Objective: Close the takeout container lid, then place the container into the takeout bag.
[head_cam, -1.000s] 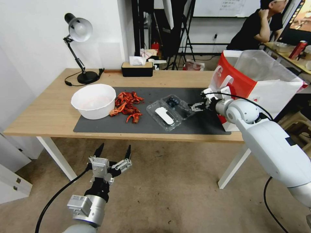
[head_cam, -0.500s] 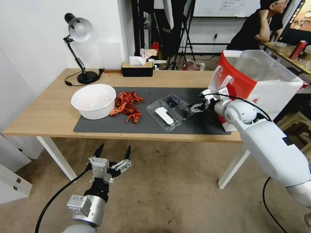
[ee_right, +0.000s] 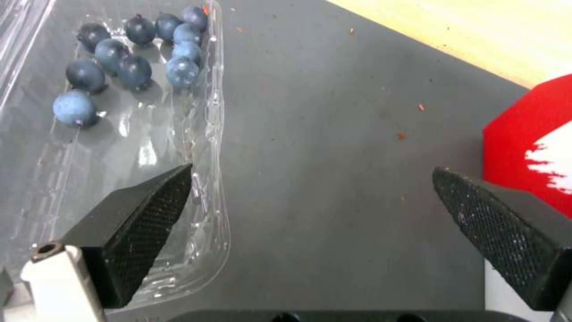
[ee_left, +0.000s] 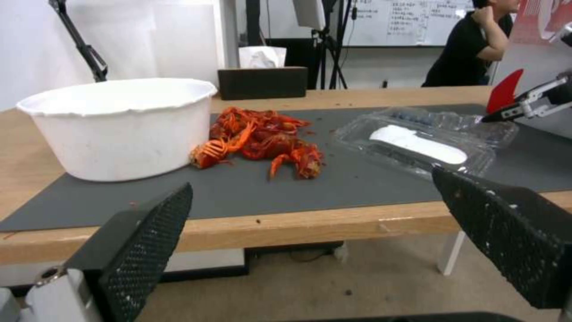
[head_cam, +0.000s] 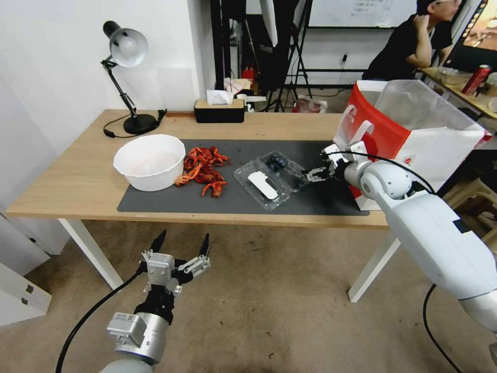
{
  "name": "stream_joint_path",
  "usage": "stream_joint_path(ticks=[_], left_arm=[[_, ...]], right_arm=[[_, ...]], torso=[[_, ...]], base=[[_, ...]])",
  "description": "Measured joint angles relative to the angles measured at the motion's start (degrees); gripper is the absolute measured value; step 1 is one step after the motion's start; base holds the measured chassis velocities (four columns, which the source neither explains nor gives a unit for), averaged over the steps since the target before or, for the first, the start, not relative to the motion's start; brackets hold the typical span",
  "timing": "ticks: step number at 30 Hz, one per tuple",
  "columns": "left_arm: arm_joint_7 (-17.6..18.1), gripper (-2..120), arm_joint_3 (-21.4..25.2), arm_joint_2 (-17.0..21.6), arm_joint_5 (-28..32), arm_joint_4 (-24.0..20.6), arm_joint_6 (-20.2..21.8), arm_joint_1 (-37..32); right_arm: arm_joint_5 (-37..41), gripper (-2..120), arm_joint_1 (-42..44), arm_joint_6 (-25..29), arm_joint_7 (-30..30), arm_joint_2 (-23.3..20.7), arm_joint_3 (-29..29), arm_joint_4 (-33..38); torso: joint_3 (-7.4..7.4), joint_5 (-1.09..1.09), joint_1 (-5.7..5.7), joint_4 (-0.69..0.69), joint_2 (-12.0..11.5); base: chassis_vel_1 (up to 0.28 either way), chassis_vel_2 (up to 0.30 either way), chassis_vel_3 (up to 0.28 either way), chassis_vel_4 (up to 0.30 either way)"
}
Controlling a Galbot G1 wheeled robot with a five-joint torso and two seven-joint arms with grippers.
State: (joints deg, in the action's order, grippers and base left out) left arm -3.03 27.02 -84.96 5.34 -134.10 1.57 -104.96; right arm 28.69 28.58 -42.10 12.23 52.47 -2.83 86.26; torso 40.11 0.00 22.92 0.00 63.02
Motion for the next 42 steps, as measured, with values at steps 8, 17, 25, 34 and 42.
stream_joint_path(ticks=[8, 17, 25, 34, 42], left_arm=[[0.0, 100, -0.1, -0.1, -0.1, -0.1, -0.1, -0.1], [0.0, 100, -0.3, -0.5, -0.3, -0.1, -0.2, 0.0], [0.0, 100, -0.8, -0.8, -0.6, 0.0, -0.3, 0.1], [0.0, 100, -0.8, -0.7, -0.7, 0.0, -0.4, 0.1], [0.0, 100, -0.9, -0.7, -0.7, 0.0, -0.5, 0.0]], right_arm=[[0.0, 100, 0.0, 0.0, 0.7, -0.1, 0.2, -0.5], [0.4, 100, 0.3, 0.0, 0.9, 0.0, 0.3, -0.6], [0.6, 100, 0.5, 0.0, 0.6, -0.2, 0.4, -0.3], [0.8, 100, 1.0, 0.0, 0.3, -0.3, 0.3, -0.2], [0.9, 100, 1.1, 0.0, -0.2, -0.7, 0.2, 0.0]], torso=[[0.00, 0.00, 0.00, 0.00, 0.0], [0.00, 0.00, 0.00, 0.00, 0.0], [0.00, 0.00, 0.00, 0.00, 0.0], [0.00, 0.00, 0.00, 0.00, 0.0], [0.00, 0.00, 0.00, 0.00, 0.0]], base=[[0.000, 0.000, 0.000, 0.000], [0.000, 0.000, 0.000, 0.000], [0.000, 0.000, 0.000, 0.000], [0.000, 0.000, 0.000, 0.000], [0.000, 0.000, 0.000, 0.000]])
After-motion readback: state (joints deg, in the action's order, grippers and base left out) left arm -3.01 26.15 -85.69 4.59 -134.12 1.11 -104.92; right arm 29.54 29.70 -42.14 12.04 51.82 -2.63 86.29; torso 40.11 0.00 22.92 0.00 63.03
